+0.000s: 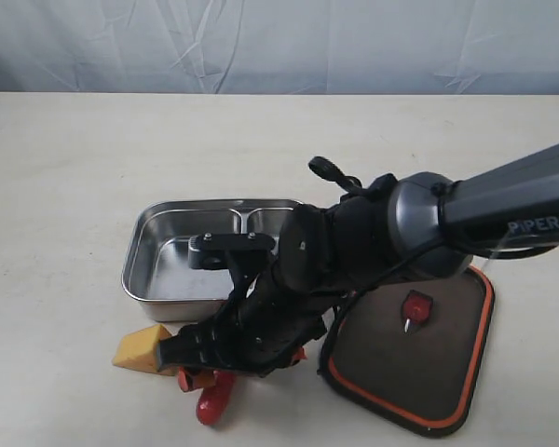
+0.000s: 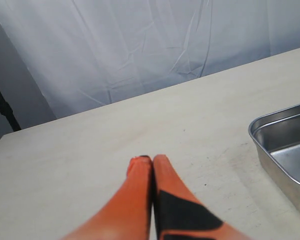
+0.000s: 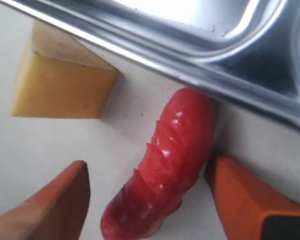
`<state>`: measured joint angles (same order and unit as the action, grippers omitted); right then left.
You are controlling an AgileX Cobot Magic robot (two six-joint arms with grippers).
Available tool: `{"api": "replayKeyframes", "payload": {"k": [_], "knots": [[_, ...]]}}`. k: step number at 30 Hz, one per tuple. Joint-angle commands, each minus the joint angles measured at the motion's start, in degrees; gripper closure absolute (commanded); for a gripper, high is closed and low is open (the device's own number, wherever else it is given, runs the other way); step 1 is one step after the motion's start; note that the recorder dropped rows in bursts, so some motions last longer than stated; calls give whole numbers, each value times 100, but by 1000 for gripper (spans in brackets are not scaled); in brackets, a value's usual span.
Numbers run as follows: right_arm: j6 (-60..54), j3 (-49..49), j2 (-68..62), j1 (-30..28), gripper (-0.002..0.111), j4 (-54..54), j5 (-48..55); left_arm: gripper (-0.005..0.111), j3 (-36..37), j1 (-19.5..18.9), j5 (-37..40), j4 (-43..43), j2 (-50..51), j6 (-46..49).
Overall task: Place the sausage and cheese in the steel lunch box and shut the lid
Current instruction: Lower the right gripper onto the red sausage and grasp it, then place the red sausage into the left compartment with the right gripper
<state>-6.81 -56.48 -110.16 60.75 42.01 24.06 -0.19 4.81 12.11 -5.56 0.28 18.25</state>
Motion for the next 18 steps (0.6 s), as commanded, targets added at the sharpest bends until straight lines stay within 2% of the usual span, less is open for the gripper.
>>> {"api": "replayKeyframes", "payload": {"k": [1,6,9,14,18], "knots": [[148,-43,-150,-1,53,-35,125,107,19,43,-43,-29,-28,-15],[234,-43,-210,-1,86,-58,328,107,19,43,-43,-29,-28,-15],[234,-43,-210,-1,109,-58,470,107,19,43,-43,-29,-28,-15],[234,-43,26,-1,109,-171,806,107,19,43,-43,-29,-28,-15],[234,-43,554,-1,109,-289,620,107,19,43,-43,-29,-28,-15]]}}
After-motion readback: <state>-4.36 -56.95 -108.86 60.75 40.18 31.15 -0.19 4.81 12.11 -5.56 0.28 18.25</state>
